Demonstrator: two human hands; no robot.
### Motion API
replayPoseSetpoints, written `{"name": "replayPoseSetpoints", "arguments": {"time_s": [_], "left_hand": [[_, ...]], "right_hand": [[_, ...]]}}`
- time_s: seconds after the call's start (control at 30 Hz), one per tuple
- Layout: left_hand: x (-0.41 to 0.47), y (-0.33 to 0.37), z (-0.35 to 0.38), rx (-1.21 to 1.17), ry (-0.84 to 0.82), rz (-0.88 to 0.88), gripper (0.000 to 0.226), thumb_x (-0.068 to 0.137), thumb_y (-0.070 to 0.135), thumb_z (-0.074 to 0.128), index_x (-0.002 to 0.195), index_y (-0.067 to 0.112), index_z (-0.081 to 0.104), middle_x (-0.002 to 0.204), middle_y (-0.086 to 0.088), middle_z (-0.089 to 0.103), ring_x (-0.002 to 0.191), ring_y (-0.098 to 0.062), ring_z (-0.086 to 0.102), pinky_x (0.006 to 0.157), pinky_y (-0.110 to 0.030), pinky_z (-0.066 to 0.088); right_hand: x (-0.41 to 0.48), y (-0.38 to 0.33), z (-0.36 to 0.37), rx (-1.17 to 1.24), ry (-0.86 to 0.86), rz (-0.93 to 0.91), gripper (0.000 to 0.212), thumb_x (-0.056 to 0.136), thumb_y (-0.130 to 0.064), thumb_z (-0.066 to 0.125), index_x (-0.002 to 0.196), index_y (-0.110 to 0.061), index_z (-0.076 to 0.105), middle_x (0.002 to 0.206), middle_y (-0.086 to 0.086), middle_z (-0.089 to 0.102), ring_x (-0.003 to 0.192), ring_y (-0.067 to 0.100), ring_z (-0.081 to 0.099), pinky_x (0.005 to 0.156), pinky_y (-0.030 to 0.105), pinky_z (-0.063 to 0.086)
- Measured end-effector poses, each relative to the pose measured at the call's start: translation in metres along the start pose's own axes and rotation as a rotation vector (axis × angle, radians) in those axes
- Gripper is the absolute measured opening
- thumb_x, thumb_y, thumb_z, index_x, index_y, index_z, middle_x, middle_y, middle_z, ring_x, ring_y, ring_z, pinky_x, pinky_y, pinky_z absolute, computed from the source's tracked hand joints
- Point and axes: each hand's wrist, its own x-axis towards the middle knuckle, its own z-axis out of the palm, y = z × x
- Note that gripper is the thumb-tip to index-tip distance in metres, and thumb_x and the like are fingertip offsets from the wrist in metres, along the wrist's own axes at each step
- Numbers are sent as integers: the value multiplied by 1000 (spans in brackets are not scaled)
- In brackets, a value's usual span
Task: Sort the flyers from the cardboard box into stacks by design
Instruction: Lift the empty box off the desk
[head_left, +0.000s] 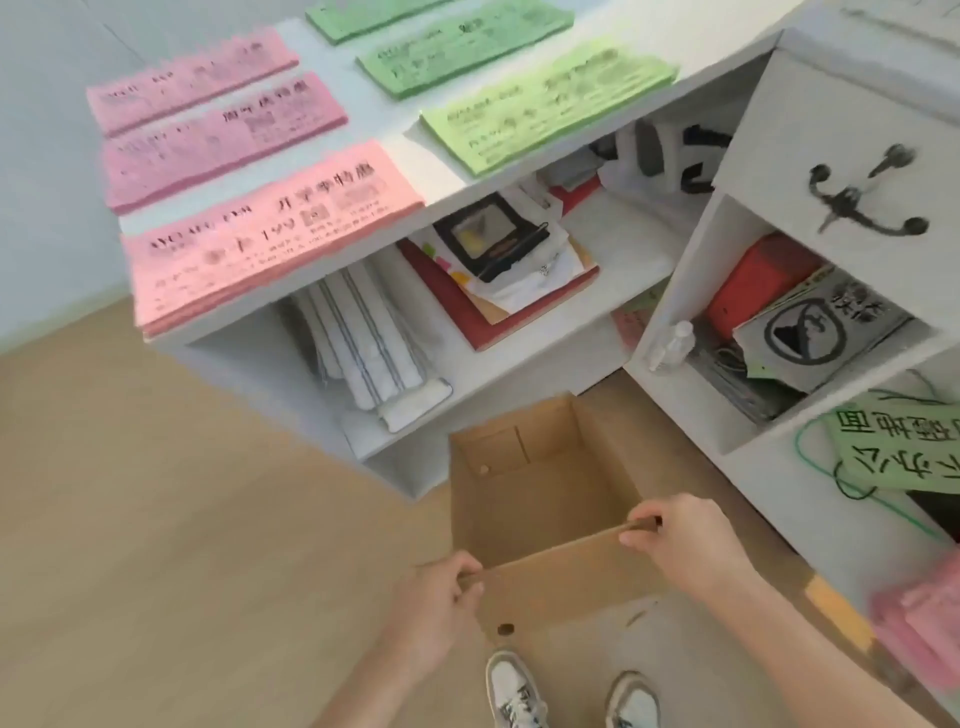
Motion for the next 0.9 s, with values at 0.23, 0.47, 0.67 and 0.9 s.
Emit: {"name": "replayPoseSetpoints", "arguments": {"time_s": [0.23,0.47,0.67,0.9], "left_hand": [[134,-90,67,616,89,-18,28,100,43,30,114,25,46,108,1,62,99,-23,62,76,-33,44],[223,-146,127,838,161,-89,17,95,24,47,112,24,51,110,2,54,102,-20,59,71,-31,46],[277,-152,141,810,177,14,47,86,2,50,122,27,34,111,-2,49,94,-29,64,64,-35,43],[315,-153,115,838,361,-65,47,83,1,56,122,19,39,112,-2,46,97,-24,57,63,-33,43]], "right_hand": [[164,16,126,52,131,-96,17,87,-27,68,104,-26,70,94,-7,69,81,12,58,63,14,35],[260,36,235,206,188,-146,19,89,-13,63,106,-18,69,95,-2,71,87,15,64,77,21,46],[307,25,263,336,241,-256,27,89,-9,60,114,-18,66,110,1,55,85,15,64,87,22,47],[342,2,262,457,114,-417,57,93,-7,50,146,-21,36,126,-1,43,101,9,55,92,16,41]]}}
